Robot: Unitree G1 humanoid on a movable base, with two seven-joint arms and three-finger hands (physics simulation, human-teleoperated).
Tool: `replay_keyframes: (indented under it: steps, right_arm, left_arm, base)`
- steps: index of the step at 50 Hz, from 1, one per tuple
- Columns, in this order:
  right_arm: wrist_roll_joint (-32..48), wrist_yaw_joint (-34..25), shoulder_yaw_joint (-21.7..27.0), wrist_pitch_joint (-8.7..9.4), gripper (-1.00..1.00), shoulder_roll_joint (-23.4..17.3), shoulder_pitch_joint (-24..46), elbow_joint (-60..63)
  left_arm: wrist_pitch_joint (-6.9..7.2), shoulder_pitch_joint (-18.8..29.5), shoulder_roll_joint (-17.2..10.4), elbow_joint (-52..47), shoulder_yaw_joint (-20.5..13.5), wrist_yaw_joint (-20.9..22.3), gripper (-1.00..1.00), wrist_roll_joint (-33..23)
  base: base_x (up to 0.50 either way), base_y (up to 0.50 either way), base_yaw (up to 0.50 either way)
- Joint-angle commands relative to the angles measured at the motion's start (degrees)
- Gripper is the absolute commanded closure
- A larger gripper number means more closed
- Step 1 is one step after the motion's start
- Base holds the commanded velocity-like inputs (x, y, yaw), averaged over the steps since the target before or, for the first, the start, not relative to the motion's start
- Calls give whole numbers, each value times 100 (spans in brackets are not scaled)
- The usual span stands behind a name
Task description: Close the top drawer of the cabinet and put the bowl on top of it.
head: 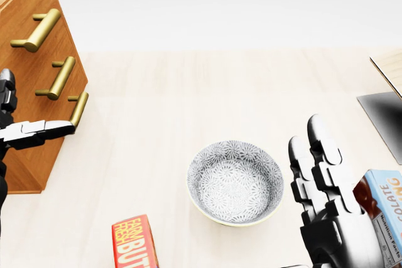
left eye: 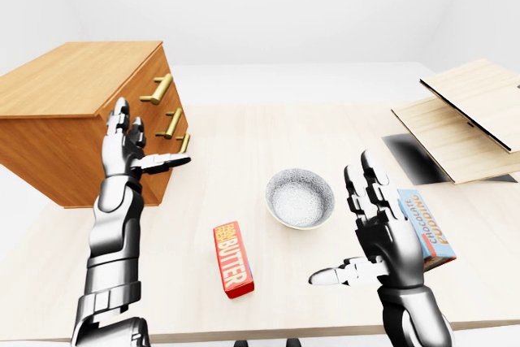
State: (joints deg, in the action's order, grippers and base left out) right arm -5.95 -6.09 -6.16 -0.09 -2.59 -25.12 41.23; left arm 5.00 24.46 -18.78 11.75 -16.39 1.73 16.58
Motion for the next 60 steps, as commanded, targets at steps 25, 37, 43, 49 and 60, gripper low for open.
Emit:
replay_keyframes:
  steps: [25, 37, 43, 49, 60]
  right_arm:
    - [-3, -8, 6, 0, -100, -2, 5, -16]
    - [-24, -30, 52, 45, -100, 17, 42, -17]
    - [-52, -50, 93, 83, -100, 30, 61, -6]
    - [-68, -65, 116, 114, -100, 47, 51, 46]
    - [-64, -61, 104, 95, -100, 45, 5, 98]
  left_arm:
    - [0, -3, -277, 148, -277, -353, -100, 207]
    - [0, -606, 23, -1361, -161, -269, -100, 185]
    - [0, -1132, 379, -2826, -104, -163, -100, 21]
    - [0, -1771, 797, -4059, 92, 166, -100, -77]
    - [0, -2726, 1473, -5084, 780, 618, -100, -1101]
  base:
    - [0, 0, 0]
    - [0, 0, 0]
    - [0, 0, 0]
    - [0, 0, 0]
    - [0, 0, 0]
